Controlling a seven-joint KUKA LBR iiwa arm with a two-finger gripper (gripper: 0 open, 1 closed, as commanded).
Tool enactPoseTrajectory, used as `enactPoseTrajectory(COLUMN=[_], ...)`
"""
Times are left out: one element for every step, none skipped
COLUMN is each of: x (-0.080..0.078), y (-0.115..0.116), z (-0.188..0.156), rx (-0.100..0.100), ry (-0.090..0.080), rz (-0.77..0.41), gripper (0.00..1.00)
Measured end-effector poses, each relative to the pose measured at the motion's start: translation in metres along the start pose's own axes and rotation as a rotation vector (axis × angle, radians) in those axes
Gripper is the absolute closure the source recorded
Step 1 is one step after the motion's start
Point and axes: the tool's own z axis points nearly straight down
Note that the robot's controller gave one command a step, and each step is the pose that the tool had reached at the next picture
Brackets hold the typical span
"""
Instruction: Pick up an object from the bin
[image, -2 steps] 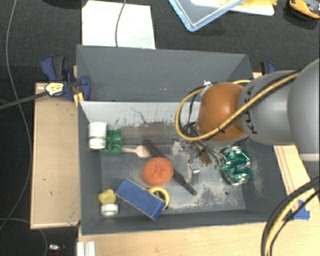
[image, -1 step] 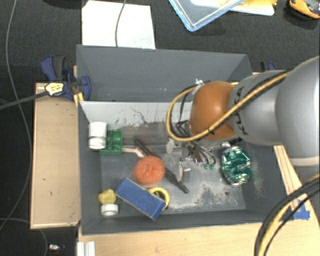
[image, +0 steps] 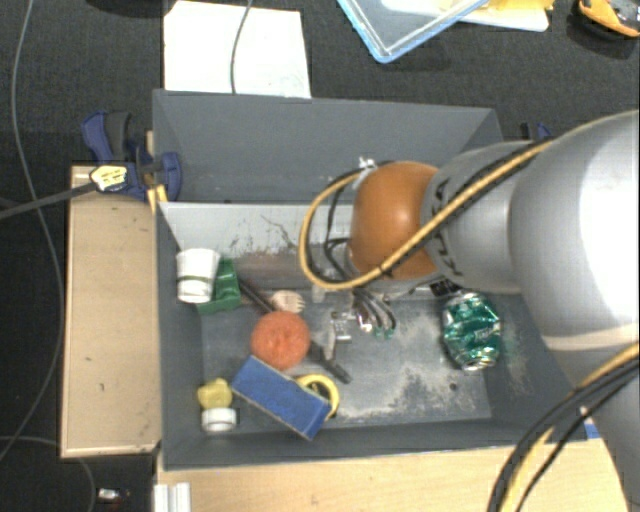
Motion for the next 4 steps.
enactPoseTrajectory(x=[0.003, 0.003, 0.004, -0.003], y=[0.021, 0.035, 0.059, 0.064], z=[-0.016, -0.010, -0.002, 0.005], rx=[-0.001, -0.001, -0.003, -0.003], ry=[-0.004, -0.004, -0.007, -0.014], rz=[-0.291, -0.353, -0.041, -0.144], gripper=[0.00, 0.00, 0.00, 1.00])
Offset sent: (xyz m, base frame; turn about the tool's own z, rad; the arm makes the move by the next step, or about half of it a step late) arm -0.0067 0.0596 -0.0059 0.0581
